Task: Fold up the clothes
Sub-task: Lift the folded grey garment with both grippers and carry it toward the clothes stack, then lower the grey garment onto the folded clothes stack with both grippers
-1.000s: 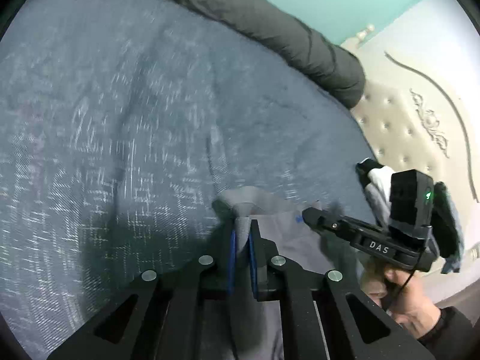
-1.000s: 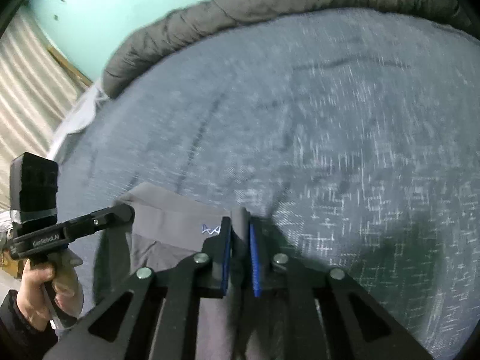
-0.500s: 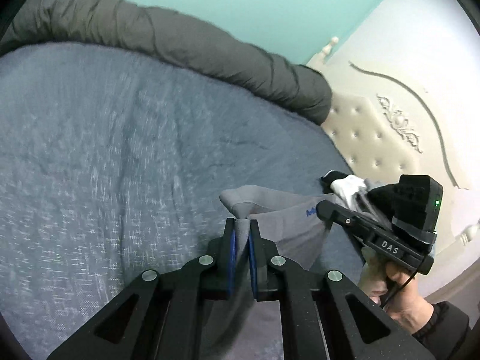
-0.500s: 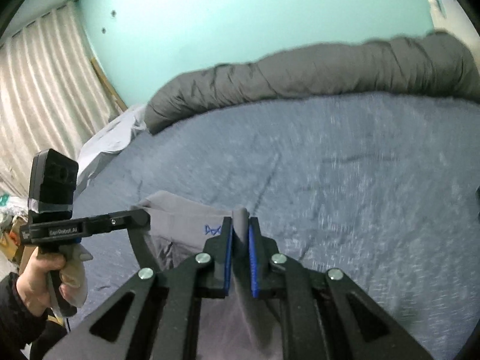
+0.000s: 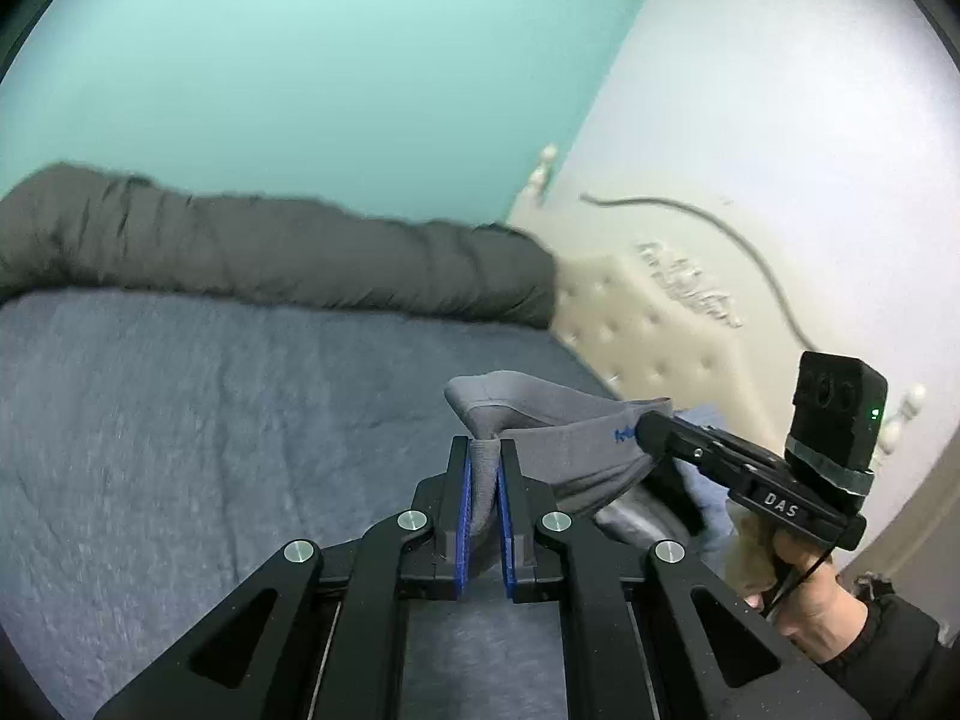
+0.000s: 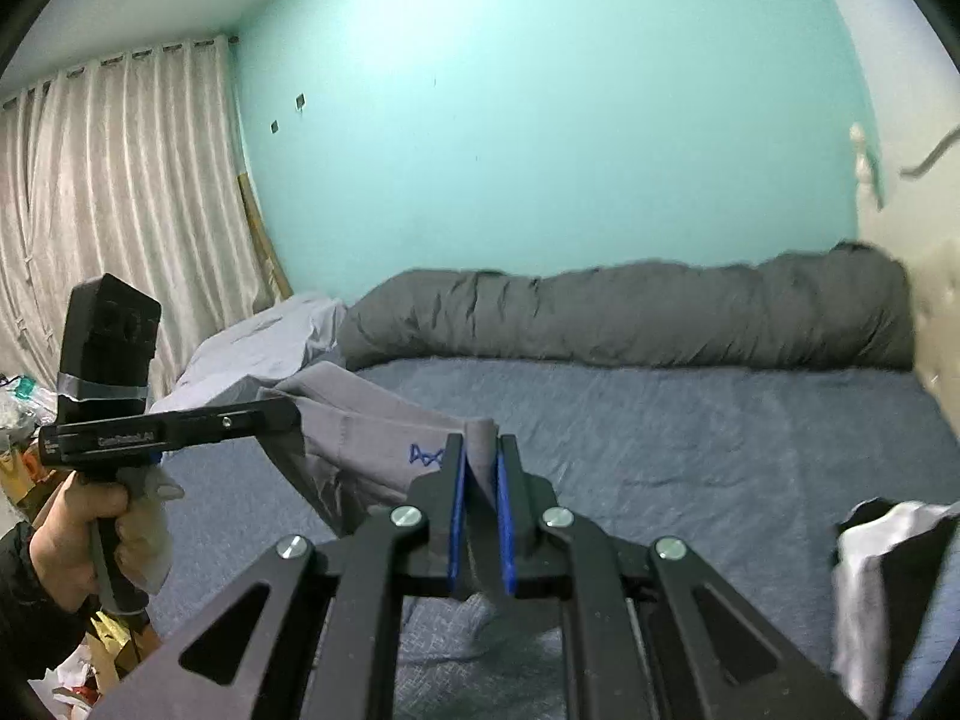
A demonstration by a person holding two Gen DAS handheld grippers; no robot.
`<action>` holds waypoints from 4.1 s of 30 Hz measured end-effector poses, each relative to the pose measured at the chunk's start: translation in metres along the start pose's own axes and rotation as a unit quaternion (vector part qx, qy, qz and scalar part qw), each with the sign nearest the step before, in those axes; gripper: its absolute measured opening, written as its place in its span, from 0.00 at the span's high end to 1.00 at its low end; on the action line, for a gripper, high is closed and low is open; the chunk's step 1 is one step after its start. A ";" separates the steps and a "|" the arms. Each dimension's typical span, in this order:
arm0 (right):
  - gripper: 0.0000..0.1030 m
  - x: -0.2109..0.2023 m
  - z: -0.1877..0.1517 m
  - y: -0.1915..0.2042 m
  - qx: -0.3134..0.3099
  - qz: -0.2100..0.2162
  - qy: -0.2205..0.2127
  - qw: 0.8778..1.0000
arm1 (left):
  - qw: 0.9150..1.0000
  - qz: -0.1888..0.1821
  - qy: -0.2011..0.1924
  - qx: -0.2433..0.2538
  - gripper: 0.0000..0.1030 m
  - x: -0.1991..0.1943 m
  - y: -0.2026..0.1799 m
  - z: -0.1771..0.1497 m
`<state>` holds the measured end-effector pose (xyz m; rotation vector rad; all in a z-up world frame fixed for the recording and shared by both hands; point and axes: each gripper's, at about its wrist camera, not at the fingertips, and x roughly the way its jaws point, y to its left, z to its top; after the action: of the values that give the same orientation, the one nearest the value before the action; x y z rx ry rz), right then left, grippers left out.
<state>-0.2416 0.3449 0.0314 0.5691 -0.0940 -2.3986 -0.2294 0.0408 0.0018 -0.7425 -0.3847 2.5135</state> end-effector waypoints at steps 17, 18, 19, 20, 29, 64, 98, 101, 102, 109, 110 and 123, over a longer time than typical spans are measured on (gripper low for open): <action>0.92 -0.204 0.039 -0.005 -0.022 -0.099 -0.058 0.993 | 0.992 -0.092 -0.013 0.081 0.92 -0.042 -0.201 0.025; 0.92 -0.212 0.037 -0.009 -0.020 -0.106 -0.059 0.992 | 0.992 -0.097 -0.011 0.084 0.92 -0.040 -0.211 0.024; 0.92 -0.221 0.035 -0.013 -0.018 -0.113 -0.060 0.992 | 0.991 -0.103 -0.009 0.088 0.92 -0.037 -0.223 0.022; 0.92 -0.230 0.033 -0.018 -0.016 -0.120 -0.061 0.991 | 0.990 -0.109 -0.007 0.092 0.92 -0.034 -0.234 0.021; 0.92 -0.296 0.013 -0.060 0.007 -0.171 -0.060 0.983 | 0.982 -0.148 0.022 0.112 0.92 0.012 -0.313 0.008; 0.92 -0.190 -0.013 -0.320 0.108 -0.222 0.067 0.967 | 0.980 -0.115 0.157 0.041 0.92 0.324 -0.319 0.021; 0.69 -0.175 -0.069 -0.391 0.193 -0.219 0.089 0.952 | 0.975 -0.058 0.214 -0.013 0.65 0.406 -0.239 -0.033; 0.69 -0.174 -0.067 -0.390 0.195 -0.215 0.086 0.953 | 0.975 -0.067 0.212 -0.012 0.65 0.406 -0.240 -0.034; 0.69 -0.171 -0.066 -0.389 0.194 -0.213 0.088 0.954 | 0.975 -0.070 0.212 -0.010 0.65 0.407 -0.241 -0.035; 0.69 -0.148 -0.060 -0.392 0.187 -0.218 0.107 0.952 | 0.974 -0.079 0.214 -0.007 0.76 0.414 -0.244 -0.037; 0.69 -0.144 -0.059 -0.394 0.185 -0.219 0.110 0.951 | 0.973 -0.081 0.214 -0.005 0.82 0.415 -0.244 -0.037; 0.98 -0.117 -0.054 -0.407 0.157 -0.277 0.130 0.939 | 0.977 -0.086 0.197 0.015 0.94 0.430 -0.250 -0.024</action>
<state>-0.3794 0.7392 -0.0590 1.1908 -0.2299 -2.8389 -0.4373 0.4803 -0.1054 -1.1159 -0.2558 2.1424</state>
